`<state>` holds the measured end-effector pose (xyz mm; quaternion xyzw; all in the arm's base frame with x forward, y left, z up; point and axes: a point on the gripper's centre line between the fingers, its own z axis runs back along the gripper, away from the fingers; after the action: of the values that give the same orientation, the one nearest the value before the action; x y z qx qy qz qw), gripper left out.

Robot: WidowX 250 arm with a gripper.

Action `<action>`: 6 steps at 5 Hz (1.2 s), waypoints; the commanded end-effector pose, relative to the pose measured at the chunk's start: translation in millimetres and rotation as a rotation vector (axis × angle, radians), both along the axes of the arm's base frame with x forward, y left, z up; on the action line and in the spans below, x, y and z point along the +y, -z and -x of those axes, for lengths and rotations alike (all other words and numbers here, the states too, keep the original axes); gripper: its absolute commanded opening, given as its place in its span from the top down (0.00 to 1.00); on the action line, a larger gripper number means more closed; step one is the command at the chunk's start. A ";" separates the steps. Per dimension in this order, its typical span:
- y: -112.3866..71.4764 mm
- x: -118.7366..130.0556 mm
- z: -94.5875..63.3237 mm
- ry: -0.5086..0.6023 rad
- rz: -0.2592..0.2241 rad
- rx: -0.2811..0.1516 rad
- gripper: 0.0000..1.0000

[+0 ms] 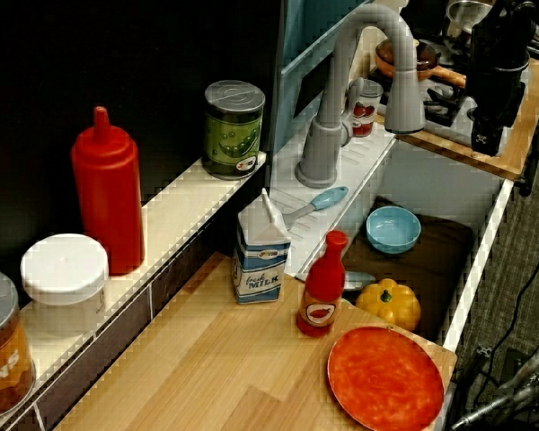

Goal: Lift bowl

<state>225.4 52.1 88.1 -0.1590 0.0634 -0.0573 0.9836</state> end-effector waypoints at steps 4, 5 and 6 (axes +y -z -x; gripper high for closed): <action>94.4 31.0 -27.1 -0.033 -0.115 0.080 0.00; 102.8 31.9 -38.6 -0.054 -0.115 0.100 0.00; 112.0 28.8 -50.8 -0.078 -0.115 0.097 0.00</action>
<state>268.1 76.7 -32.0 -0.1157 0.1253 -0.0046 0.9853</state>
